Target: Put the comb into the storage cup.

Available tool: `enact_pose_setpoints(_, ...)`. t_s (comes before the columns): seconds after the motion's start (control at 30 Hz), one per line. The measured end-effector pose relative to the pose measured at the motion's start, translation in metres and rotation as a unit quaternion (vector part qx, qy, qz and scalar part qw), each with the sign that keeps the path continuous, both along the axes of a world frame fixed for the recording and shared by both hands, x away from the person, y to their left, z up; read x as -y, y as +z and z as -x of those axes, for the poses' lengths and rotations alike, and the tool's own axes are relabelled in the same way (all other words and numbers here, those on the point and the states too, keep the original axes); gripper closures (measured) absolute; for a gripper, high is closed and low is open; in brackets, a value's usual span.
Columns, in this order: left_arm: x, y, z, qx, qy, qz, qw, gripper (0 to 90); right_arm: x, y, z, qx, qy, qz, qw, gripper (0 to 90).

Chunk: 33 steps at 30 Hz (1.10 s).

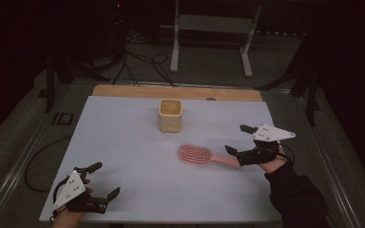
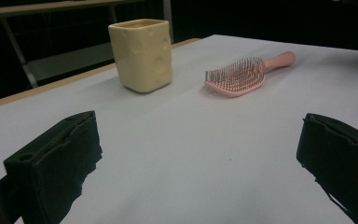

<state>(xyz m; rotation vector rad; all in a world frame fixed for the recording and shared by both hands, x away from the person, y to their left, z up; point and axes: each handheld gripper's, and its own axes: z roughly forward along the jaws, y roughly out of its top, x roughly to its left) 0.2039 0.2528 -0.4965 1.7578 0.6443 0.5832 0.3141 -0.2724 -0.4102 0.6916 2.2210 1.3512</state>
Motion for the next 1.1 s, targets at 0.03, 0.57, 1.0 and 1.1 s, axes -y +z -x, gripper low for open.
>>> enact_pose_setpoints(0.03, 0.0, 0.0, 0.0, 0.001, 0.0, 0.001, 1.0, 0.0, 0.001, -0.002, -0.003, -0.006, 0.0, 0.0, 1.0, 8.9)
enact_pose_setpoints(0.57, 0.0, 0.0, 0.0, -0.001, 0.001, 0.003, 1.0, 0.0, 0.011, -0.037, -0.034, -0.065, -0.02, 0.023, 0.9974, 12.2)
enact_pose_setpoints(1.0, 0.0, 0.0, 0.0, -0.001, 0.0, 0.002, 1.0, 0.0, 0.022, -0.065, -0.045, -0.11, -0.015, 0.051, 0.9926, 24.3)
enact_pose_setpoints(1.1, 0.0, -0.001, -0.001, -0.003, 0.0, 0.004, 1.0, 0.0, 0.023, -0.071, -0.047, -0.12, -0.01, 0.058, 0.991, 28.1)
